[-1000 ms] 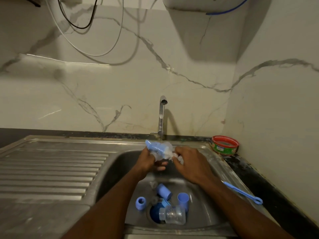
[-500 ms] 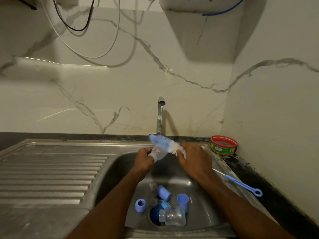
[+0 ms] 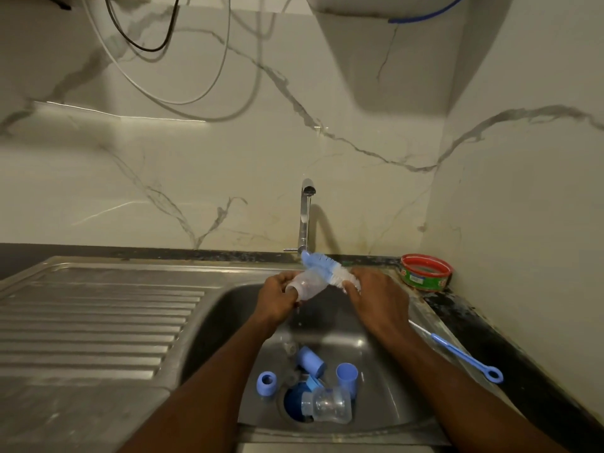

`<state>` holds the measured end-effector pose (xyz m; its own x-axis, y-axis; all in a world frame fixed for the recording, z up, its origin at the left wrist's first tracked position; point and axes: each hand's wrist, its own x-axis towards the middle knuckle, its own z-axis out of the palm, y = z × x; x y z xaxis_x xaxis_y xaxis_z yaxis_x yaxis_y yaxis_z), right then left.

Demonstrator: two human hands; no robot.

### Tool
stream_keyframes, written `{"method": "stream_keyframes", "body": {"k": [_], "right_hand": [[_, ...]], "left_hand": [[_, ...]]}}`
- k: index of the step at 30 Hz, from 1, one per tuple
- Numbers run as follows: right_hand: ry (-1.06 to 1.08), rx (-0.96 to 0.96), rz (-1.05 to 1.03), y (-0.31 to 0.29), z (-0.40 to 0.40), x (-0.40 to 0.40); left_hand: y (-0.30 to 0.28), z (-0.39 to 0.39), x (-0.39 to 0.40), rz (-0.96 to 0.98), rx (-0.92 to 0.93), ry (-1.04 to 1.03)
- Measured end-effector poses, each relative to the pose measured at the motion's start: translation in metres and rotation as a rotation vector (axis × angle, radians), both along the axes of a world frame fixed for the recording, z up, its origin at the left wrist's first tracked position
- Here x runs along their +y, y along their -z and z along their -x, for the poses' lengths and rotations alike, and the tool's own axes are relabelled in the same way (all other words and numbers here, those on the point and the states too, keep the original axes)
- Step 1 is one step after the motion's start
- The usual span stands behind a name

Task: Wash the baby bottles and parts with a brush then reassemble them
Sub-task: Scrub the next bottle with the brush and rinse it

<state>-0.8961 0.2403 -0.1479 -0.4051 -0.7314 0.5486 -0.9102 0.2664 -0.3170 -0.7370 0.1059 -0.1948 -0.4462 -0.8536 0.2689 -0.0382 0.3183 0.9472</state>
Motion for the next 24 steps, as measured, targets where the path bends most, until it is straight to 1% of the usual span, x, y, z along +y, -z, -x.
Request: {"method": "stream_keyframes", "body": {"k": [3, 5, 7, 9, 11, 13, 15, 17, 19, 21, 22, 24], "right_hand": [[-0.139, -0.012, -0.035, 0.005, -0.009, 0.004], [-0.193, 0.027, -0.046, 0.007, -0.015, 0.004], [-0.127, 0.034, -0.019, 0.003, -0.014, 0.002], [-0.001, 0.011, 0.015, -0.001, -0.010, 0.002], [0.065, 0.005, 0.006, -0.003, -0.007, 0.004], [0.011, -0.002, -0.020, -0.002, -0.010, 0.006], [-0.101, 0.011, -0.056, 0.002, -0.015, 0.007], [-0.143, 0.036, -0.077, 0.003, -0.019, 0.007], [-0.054, 0.039, -0.053, -0.001, -0.017, 0.006], [0.050, 0.016, -0.027, -0.004, -0.011, 0.007], [0.075, 0.004, -0.025, -0.004, -0.008, 0.007], [0.042, -0.036, -0.045, -0.003, -0.008, 0.006]], "left_hand": [[0.006, -0.004, -0.005, 0.012, -0.034, -0.045], [0.013, -0.005, -0.013, 0.018, -0.054, -0.025], [0.009, -0.003, -0.007, -0.001, -0.042, -0.019], [0.003, 0.000, 0.000, -0.009, -0.036, -0.003], [0.003, 0.003, 0.002, -0.065, -0.023, 0.033], [0.004, 0.001, 0.001, -0.176, 0.025, 0.073], [0.001, -0.001, 0.003, -0.217, 0.044, 0.097], [0.003, -0.001, 0.002, -0.165, 0.033, 0.098], [0.003, -0.002, 0.003, -0.147, 0.052, 0.089], [0.003, 0.000, 0.000, -0.105, 0.011, 0.014], [0.004, 0.002, -0.002, -0.074, -0.016, -0.015], [0.007, 0.003, -0.006, -0.036, -0.043, -0.031]]}}
